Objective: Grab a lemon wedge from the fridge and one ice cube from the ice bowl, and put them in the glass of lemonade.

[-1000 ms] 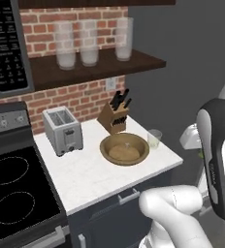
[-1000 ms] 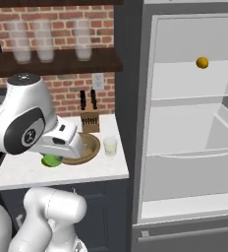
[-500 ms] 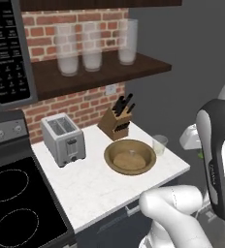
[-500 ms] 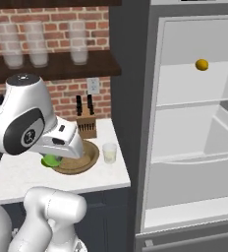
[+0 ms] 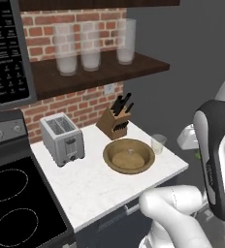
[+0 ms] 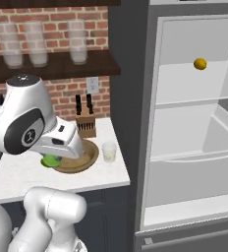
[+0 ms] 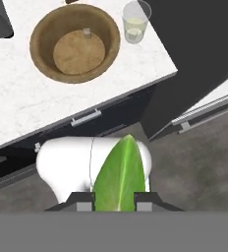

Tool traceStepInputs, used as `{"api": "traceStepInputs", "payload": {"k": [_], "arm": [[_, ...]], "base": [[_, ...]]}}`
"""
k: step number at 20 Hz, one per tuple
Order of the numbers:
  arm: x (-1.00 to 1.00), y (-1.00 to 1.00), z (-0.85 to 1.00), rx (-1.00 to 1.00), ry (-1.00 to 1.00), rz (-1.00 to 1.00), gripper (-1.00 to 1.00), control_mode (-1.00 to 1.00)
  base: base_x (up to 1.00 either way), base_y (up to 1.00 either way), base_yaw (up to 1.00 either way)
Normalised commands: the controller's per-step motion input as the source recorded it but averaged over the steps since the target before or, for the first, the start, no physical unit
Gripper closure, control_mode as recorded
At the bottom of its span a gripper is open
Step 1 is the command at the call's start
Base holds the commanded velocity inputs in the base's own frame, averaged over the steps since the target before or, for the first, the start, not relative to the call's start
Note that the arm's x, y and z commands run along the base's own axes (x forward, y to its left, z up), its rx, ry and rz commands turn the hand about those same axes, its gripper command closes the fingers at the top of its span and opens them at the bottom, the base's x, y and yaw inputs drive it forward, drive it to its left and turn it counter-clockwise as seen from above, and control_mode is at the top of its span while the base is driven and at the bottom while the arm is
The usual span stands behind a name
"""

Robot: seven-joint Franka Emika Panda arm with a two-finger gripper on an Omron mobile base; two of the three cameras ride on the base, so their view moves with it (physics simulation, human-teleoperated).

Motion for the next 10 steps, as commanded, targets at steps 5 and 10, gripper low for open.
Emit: {"api": "traceStepInputs", "payload": {"k": [5,10], "arm": [[0.53,0.39,-0.23,0.00,-0.10,-0.11,1.00,-1.00],[0.70,0.38,-0.19,0.00,-0.07,-0.10,1.00,-1.00]], "base": [[0.00,0.00,0.00],[0.00,0.00,0.00]]}}
